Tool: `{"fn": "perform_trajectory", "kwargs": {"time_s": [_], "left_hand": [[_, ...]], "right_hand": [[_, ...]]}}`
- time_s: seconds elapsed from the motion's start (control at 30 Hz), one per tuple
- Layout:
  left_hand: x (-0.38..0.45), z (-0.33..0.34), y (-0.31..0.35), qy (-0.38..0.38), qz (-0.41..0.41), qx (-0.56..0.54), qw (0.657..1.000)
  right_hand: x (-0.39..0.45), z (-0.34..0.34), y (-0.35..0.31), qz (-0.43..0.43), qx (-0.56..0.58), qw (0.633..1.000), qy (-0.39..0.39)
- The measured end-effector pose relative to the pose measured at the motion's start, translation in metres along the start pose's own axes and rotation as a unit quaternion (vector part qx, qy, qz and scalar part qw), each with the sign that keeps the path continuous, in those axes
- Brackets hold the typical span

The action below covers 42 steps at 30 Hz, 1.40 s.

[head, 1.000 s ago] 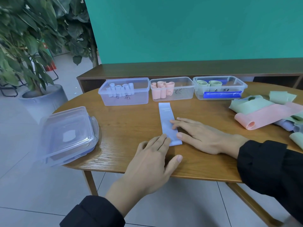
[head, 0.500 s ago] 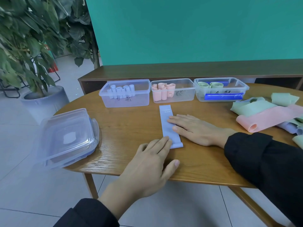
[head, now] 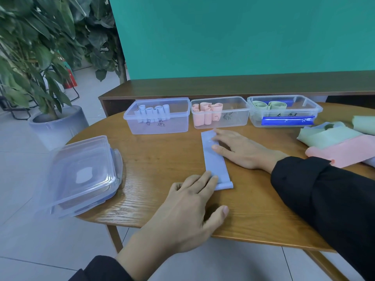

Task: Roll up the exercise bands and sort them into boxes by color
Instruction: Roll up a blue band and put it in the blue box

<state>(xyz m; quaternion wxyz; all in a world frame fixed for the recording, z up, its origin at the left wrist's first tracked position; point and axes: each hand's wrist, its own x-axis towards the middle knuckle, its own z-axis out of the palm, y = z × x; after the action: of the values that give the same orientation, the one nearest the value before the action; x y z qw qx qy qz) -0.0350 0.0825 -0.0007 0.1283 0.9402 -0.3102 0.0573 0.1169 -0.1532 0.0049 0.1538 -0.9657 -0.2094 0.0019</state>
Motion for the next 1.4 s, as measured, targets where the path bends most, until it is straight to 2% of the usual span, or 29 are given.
{"fn": "perform_trajectory", "kwargs": {"time_s": [0.1, 0.27, 0.4, 0.6, 0.7, 0.9, 1.0, 1.17, 1.27, 1.4], "left_hand": [[0.007, 0.002, -0.003, 0.009, -0.002, 0.007, 1.000], [0.023, 0.014, -0.012, 0.059, 0.009, 0.059, 0.996], [0.028, 0.020, -0.014, 0.097, 0.004, 0.098, 0.990], [0.027, 0.017, -0.015, 0.046, -0.012, 0.043, 0.998], [0.028, 0.017, -0.015, 0.044, -0.015, 0.048, 0.998], [0.031, 0.016, -0.018, 0.044, 0.005, 0.036, 0.998], [0.032, 0.017, -0.020, 0.080, 0.023, -0.004, 0.997], [0.037, 0.016, -0.020, 0.074, 0.031, -0.063, 0.995], [0.038, 0.015, -0.020, 0.049, 0.004, -0.096, 0.994], [0.037, 0.019, -0.019, 0.071, 0.007, -0.084, 0.994]], "right_hand": [[0.004, -0.001, 0.000, -0.007, 0.020, 0.999, 0.026], [0.019, -0.001, 0.003, 0.009, -0.033, 0.999, -0.035], [0.028, 0.000, 0.008, 0.018, -0.050, 0.997, -0.048], [0.032, -0.002, 0.008, 0.023, -0.045, 0.997, -0.053], [0.032, -0.001, 0.009, 0.024, -0.038, 0.998, -0.047], [0.039, -0.001, 0.005, 0.007, 0.014, 0.999, 0.047], [0.046, 0.003, 0.006, 0.006, 0.054, 0.994, 0.091], [0.059, 0.006, 0.006, 0.019, 0.073, 0.985, 0.155], [0.063, 0.007, 0.008, 0.017, 0.107, 0.978, 0.178], [0.065, 0.006, 0.009, 0.014, 0.125, 0.974, 0.190]]}}
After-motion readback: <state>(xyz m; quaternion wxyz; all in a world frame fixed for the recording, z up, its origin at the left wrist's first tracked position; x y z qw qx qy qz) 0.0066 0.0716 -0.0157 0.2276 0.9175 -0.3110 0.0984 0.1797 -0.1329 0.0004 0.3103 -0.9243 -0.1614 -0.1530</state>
